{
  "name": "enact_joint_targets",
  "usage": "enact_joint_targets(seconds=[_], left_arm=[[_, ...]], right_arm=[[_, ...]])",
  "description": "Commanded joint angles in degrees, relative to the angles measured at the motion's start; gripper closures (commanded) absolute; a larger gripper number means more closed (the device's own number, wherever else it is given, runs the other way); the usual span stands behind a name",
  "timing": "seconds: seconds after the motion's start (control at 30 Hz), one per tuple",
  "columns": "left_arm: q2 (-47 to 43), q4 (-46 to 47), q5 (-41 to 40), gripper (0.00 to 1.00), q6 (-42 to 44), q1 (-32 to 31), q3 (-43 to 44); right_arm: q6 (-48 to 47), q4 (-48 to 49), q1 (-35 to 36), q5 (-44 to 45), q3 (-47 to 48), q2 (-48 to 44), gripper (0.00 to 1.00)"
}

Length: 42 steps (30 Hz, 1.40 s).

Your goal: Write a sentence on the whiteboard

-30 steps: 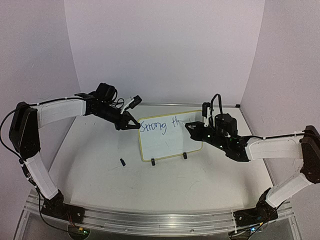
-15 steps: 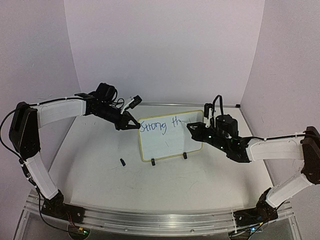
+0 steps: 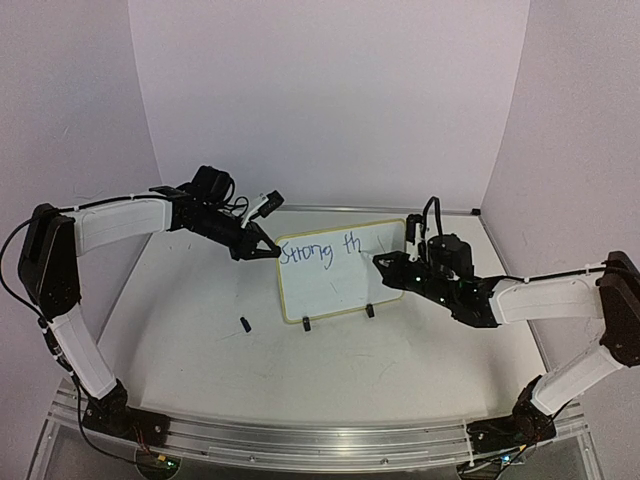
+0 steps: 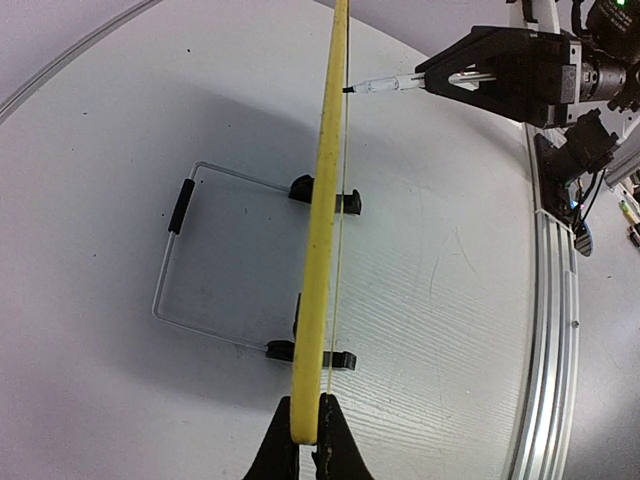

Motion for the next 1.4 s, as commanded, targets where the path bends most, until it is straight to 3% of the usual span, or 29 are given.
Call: enact_joint_targets(seconds=[0.0,0.5,0.87,1.37], left_arm=[[0.21,-3.82,-4.57,1.0,2.54,-0.89,0.38],[0.2,-3.94,-4.64,1.0,2.54,-1.01,0.2],[0.25,-4.02,-5.01,1.0,2.63,-1.25,0.11],[0.56,-4.08,-5.11,1.0,2.55,-1.33,0.11]], right_arm=[[0.13,-0.36,-0.03,1.1,-0.32,-0.03,1.0],[-4.27,-5.37,-0.21,-5.22,-1.37,-9.05,1.0],[-7.84,-6.23,-4.05,-13.57,-0.63,-9.41,1.0],[-8.38,-1.98,-4.71,-10.08,1.66,-5.87,1.0]])
